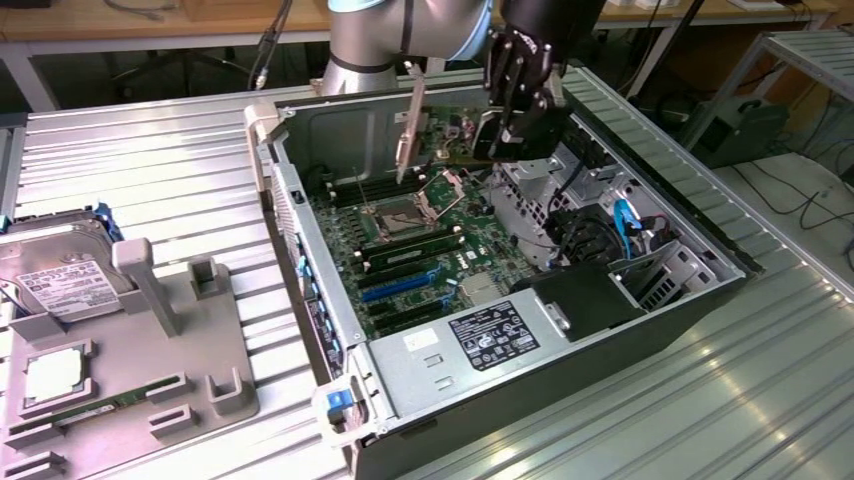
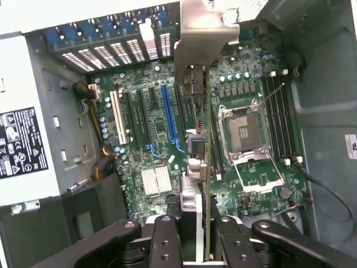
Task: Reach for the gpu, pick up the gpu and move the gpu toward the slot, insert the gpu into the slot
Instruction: 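Insert the gpu into the slot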
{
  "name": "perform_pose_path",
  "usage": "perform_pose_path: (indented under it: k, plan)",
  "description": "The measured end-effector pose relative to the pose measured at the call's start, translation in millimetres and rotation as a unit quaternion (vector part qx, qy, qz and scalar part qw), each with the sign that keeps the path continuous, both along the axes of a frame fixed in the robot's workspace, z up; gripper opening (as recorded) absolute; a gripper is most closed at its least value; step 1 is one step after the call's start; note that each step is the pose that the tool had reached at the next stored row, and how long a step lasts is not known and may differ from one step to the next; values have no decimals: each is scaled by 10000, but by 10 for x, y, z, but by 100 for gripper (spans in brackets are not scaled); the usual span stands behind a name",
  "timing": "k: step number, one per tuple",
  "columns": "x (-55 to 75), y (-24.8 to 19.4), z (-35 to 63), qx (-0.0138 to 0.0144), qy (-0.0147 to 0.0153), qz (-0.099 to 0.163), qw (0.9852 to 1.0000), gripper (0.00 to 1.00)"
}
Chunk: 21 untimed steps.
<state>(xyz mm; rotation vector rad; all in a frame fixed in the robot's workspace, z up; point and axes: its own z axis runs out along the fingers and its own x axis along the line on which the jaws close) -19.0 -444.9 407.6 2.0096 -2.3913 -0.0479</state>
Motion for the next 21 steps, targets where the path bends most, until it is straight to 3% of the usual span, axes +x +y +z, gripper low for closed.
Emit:
perform_pose_path:
  k: [2,4,9,11,21]
  plan:
    - [1,0,-9,-1,-3,101,9999,28]
    - [1,0,-16,0,-26,201,9998,28]
    - [1,0,-29,-2,-174,362,9992,28]
    - [0,0,-33,-4,-210,390,9990,28]
    - [-2,-20,-54,19,-214,763,9969,28]
